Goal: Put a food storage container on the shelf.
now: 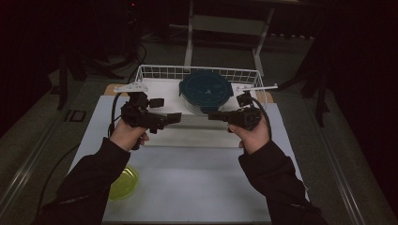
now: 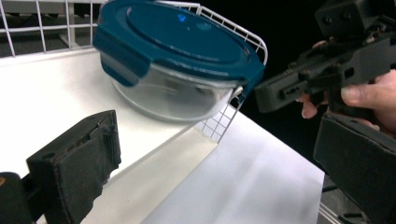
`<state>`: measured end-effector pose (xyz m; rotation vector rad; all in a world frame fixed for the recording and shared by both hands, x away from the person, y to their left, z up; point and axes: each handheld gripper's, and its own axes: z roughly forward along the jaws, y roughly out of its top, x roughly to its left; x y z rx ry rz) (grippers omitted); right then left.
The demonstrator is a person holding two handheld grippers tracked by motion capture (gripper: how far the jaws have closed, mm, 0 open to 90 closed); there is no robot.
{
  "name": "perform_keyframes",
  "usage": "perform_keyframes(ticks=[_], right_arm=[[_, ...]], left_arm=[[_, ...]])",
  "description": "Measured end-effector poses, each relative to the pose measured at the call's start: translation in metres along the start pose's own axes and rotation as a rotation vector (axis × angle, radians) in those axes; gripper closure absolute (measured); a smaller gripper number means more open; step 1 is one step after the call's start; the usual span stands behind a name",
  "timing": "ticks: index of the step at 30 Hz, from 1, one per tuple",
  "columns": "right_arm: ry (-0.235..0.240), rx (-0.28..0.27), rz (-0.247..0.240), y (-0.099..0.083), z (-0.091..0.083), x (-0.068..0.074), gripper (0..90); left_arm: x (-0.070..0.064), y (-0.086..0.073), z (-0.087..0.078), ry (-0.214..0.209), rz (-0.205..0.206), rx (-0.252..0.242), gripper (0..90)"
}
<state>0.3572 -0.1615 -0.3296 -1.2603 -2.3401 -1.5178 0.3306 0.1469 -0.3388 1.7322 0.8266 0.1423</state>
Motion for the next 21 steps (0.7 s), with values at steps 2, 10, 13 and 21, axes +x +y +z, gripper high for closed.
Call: perform_keyframes(ticks=[2, 10, 13, 21], right_arm=[[-0.016, 0.002, -0.002, 0.001, 0.002, -0.001, 89.6], [-0.014, -0.006, 0.025, 0.009, 0.01, -0.007, 89.6], [-0.017, -0.011, 0.03, 0.011, 0.013, -0.008, 89.6], [-0.021, -0.02, 0.041, 0.016, 0.018, -0.011, 88.7]], left_arm=[[0.0, -0.002, 0.0, -0.003, 0.001, 0.0, 0.4], [0.0, -0.008, 0.002, 0.005, 0.02, 0.013, 0.4], [0.0, -0.01, 0.002, -0.008, 0.015, 0.021, 0.5], [-0.004, -0.017, 0.001, -0.001, 0.036, 0.042, 0.5]])
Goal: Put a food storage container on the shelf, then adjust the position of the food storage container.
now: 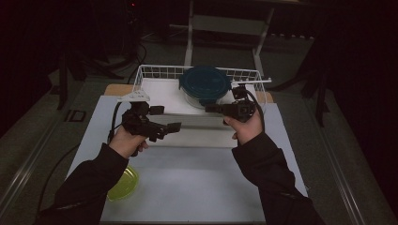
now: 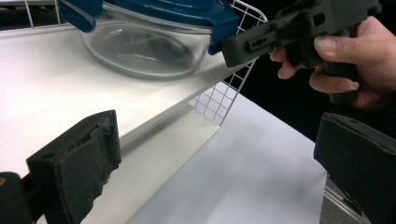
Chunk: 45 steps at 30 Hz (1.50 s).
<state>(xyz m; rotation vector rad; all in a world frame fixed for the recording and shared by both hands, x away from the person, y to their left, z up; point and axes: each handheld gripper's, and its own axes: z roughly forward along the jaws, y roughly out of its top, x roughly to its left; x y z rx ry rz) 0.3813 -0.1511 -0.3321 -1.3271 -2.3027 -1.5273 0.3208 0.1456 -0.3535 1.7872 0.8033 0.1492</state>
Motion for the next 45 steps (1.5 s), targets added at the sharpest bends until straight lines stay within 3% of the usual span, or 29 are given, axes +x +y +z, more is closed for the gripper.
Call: perform_keyframes(ticks=[5, 11, 14, 18, 20, 22, 30, 36, 45], right_arm=[[0.007, 0.0, -0.004, 0.001, 0.002, 0.0, 87.9], [0.024, -0.01, -0.026, -0.005, -0.001, 0.005, 80.7], [0.015, -0.016, -0.065, -0.011, -0.004, 0.01, 68.4], [0.004, -0.053, -0.12, -0.025, -0.013, 0.015, 43.5], [0.017, -0.082, -0.158, -0.034, -0.018, 0.018, 27.9], [0.039, -0.103, -0.186, -0.043, -0.024, 0.019, 19.9], [0.036, -0.162, -0.249, -0.077, -0.048, 0.019, 15.8], [0.054, -0.194, -0.258, -0.098, -0.065, 0.014, 15.9], [0.034, -0.232, -0.26, -0.126, -0.082, 0.001, 16.3]], left_arm=[[0.0, -0.006, 0.0, 0.001, -0.013, 0.004, 0.5], [-0.001, -0.011, -0.003, 0.012, 0.013, 0.004, 0.5], [-0.002, -0.013, -0.006, 0.009, 0.018, 0.019, 0.7], [-0.005, -0.021, -0.011, -0.009, 0.028, 0.058, 0.8], [-0.005, -0.026, -0.014, -0.022, 0.026, 0.069, 0.8], [-0.006, -0.031, -0.021, -0.021, 0.033, 0.071, 3.8], [-0.008, -0.047, -0.049, 0.02, 0.05, 0.034, 19.0], [-0.008, -0.059, -0.067, 0.053, 0.043, 0.037, 36.8], [0.0, -0.085, -0.095, 0.123, 0.028, 0.035, 60.4]])
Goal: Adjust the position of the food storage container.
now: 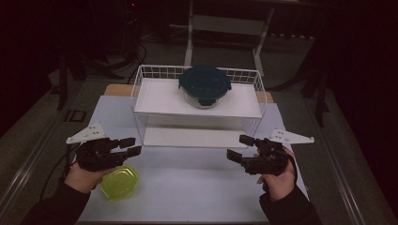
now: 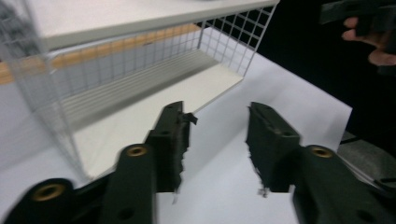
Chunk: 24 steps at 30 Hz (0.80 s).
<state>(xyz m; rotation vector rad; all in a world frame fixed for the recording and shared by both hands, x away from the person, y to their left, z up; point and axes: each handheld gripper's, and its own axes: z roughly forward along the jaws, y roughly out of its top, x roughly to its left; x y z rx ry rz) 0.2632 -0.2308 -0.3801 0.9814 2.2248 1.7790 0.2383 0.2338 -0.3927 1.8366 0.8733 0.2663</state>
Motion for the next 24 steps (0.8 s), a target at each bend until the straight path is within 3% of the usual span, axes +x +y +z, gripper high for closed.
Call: perform_keyframes(ticks=[4, 9, 14, 22, 24], right_arm=[[-0.038, -0.01, -0.015, -0.009, -0.009, -0.003, 16.3], [-0.07, 0.004, -0.018, -0.02, -0.015, -0.007, 16.3], [-0.075, 0.005, 0.013, -0.029, -0.019, -0.013, 16.4], [-0.079, -0.008, 0.027, -0.032, -0.022, -0.016, 16.3], [-0.08, -0.006, 0.028, -0.034, -0.022, -0.016, 16.3]], left_arm=[[0.006, -0.011, -0.009, 0.05, -0.016, 0.003, 66.8], [0.015, -0.031, -0.016, 0.113, -0.034, 0.049, 72.5], [0.024, -0.053, -0.023, 0.155, -0.069, 0.06, 76.5], [0.034, -0.075, -0.035, 0.22, -0.081, 0.107, 85.8], [0.037, -0.082, -0.039, 0.216, -0.102, 0.103, 86.1]])
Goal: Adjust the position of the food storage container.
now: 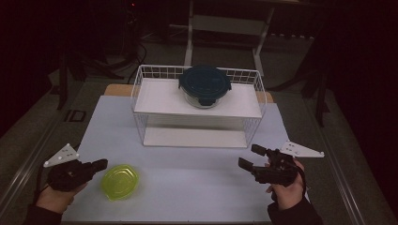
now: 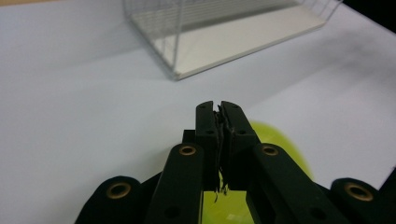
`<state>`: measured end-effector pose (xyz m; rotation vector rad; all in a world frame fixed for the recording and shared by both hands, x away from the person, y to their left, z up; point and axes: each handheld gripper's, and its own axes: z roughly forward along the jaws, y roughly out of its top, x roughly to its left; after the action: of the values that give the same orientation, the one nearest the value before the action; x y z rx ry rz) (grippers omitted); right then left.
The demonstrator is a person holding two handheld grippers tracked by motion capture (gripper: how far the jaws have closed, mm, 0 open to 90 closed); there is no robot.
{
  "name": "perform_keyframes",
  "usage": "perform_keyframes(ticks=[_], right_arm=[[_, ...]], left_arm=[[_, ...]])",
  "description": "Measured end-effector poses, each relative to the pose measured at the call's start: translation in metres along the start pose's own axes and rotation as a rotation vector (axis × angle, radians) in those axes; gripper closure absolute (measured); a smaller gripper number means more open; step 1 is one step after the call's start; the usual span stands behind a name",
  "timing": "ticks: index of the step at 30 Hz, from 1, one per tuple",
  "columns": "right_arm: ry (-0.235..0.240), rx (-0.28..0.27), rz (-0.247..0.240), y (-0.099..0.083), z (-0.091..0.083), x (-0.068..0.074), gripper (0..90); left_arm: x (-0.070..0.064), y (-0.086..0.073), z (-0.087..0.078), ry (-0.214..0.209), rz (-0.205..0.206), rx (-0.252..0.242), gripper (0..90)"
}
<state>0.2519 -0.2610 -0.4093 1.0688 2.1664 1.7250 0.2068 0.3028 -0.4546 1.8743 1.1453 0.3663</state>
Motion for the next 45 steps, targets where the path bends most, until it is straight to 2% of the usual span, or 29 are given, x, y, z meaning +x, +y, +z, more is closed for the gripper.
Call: perform_keyframes(ticks=[2, 6, 7, 10, 13, 16, 20, 22, 28, 33, 35, 38, 43, 45], right_arm=[[0.005, 0.002, 0.002, -0.001, 0.0, 0.0, 16.3], [0.006, 0.0, 0.004, -0.003, 0.0, 0.0, 16.3], [0.004, 0.001, 0.003, -0.003, 0.0, 0.0, 16.3], [0.001, -0.006, 0.004, -0.001, -0.002, -0.002, 16.3], [-0.003, -0.015, 0.005, 0.001, -0.005, -0.002, 16.3], [-0.004, -0.025, 0.009, 0.002, -0.007, -0.002, 16.3], [-0.008, -0.025, 0.015, 0.002, -0.008, -0.003, 16.3], [-0.01, -0.024, 0.009, 0.002, -0.008, -0.002, 16.3], [-0.006, -0.024, 0.017, 0.0, -0.009, -0.004, 16.3], [-0.008, -0.03, 0.022, 0.0, -0.011, -0.005, 16.3], [-0.008, -0.03, 0.02, 0.0, -0.011, -0.005, 16.3], [-0.006, -0.029, 0.019, 0.0, -0.01, -0.004, 16.3], [-0.003, -0.034, 0.02, 0.001, -0.01, -0.003, 16.3], [-0.003, -0.034, 0.015, 0.001, -0.01, -0.003, 16.3]], left_arm=[[0.003, -0.006, -0.001, 0.018, -0.003, 0.01, 87.1], [0.013, -0.024, -0.004, 0.05, -0.046, 0.031, 87.2], [0.016, -0.031, -0.004, 0.085, -0.051, 0.049, 87.8], [0.022, -0.046, -0.004, 0.121, -0.057, 0.117, 88.0], [0.024, -0.059, -0.003, 0.091, -0.083, 0.149, 88.1], [0.02, -0.067, 0.003, 0.041, -0.073, 0.184, 88.0], [0.011, -0.069, 0.012, -0.007, -0.047, 0.224, 87.9], [0.009, -0.07, 0.017, -0.033, -0.046, 0.233, 87.9], [0.005, -0.071, 0.032, -0.047, -0.032, 0.264, 87.8], [0.005, -0.064, 0.042, -0.045, -0.02, 0.265, 87.8], [0.007, -0.061, 0.046, -0.052, -0.035, 0.258, 87.8], [0.008, -0.055, 0.054, -0.059, -0.036, 0.257, 87.8], [0.005, -0.047, 0.065, -0.067, -0.012, 0.267, 87.8], [0.005, -0.046, 0.066, -0.071, -0.023, 0.269, 87.7]])
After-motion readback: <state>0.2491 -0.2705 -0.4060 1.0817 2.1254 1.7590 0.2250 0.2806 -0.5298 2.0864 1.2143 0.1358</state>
